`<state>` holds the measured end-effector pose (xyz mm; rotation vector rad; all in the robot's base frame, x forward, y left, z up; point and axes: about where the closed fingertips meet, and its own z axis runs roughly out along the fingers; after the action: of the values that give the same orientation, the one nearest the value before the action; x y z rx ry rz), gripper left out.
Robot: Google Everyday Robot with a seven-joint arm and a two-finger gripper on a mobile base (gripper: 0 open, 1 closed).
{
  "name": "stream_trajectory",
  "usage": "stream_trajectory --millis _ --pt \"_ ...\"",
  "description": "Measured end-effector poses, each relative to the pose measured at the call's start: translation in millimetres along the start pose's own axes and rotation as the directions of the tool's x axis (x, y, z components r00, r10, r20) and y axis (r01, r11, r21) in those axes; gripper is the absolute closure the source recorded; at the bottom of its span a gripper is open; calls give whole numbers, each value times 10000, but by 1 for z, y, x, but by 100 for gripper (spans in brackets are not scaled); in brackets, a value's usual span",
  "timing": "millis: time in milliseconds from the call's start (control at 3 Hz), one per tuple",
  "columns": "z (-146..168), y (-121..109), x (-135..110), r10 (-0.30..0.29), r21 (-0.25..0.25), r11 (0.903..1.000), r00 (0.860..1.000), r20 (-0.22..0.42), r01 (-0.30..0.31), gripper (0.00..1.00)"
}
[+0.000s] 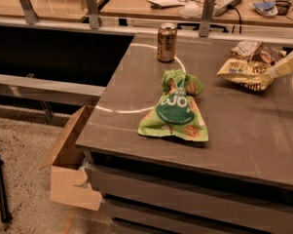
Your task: Pick brown chip bag
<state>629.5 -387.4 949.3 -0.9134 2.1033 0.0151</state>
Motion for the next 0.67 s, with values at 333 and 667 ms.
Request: stream_trajectory --millis 333,667 --pt "5 8 -6 1270 -589 9902 9919 74 -1263 0" --pt "11 14 -3 2328 -757 9694 9723 -202 -2337 0"
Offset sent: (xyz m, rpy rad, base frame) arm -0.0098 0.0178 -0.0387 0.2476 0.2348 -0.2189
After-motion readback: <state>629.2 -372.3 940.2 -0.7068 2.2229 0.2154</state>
